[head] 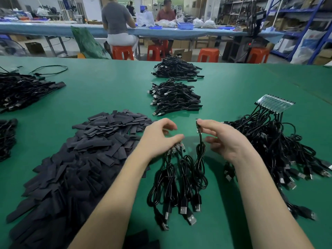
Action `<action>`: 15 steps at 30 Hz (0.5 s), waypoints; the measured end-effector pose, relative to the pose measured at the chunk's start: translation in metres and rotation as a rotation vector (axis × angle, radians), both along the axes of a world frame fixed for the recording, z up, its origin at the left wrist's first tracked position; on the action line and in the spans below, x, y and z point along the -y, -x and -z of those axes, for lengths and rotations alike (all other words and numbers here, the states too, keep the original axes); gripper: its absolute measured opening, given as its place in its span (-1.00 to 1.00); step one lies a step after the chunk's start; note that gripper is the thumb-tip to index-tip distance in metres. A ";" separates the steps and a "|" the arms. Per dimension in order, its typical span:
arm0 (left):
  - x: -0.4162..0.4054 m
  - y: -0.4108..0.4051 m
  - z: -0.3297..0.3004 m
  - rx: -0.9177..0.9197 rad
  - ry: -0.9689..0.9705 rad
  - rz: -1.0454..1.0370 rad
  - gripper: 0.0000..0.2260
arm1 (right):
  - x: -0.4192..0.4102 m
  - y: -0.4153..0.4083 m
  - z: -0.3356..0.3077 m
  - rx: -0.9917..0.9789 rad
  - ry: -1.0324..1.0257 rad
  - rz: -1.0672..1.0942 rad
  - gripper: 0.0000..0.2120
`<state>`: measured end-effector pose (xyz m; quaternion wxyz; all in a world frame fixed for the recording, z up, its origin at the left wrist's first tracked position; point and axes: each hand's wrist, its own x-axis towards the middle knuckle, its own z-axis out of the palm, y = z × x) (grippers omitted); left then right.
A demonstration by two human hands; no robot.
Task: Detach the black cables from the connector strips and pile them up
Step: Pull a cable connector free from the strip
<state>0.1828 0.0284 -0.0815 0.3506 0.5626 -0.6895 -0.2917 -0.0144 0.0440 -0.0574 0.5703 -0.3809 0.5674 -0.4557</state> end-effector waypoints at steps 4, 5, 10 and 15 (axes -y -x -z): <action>-0.008 0.025 -0.011 -0.362 -0.030 0.062 -0.87 | 0.004 0.001 -0.004 -0.062 0.072 0.094 -0.92; -0.011 0.031 -0.013 -0.486 -0.129 0.108 -0.84 | 0.004 0.000 -0.004 -0.070 0.075 0.110 -0.93; -0.019 0.052 -0.011 -0.756 -0.301 0.168 -0.90 | 0.002 0.005 -0.013 -0.176 0.103 0.089 -0.89; -0.022 0.058 -0.007 -0.820 -0.344 0.203 -0.85 | -0.004 0.001 -0.021 -0.242 0.115 0.070 -0.85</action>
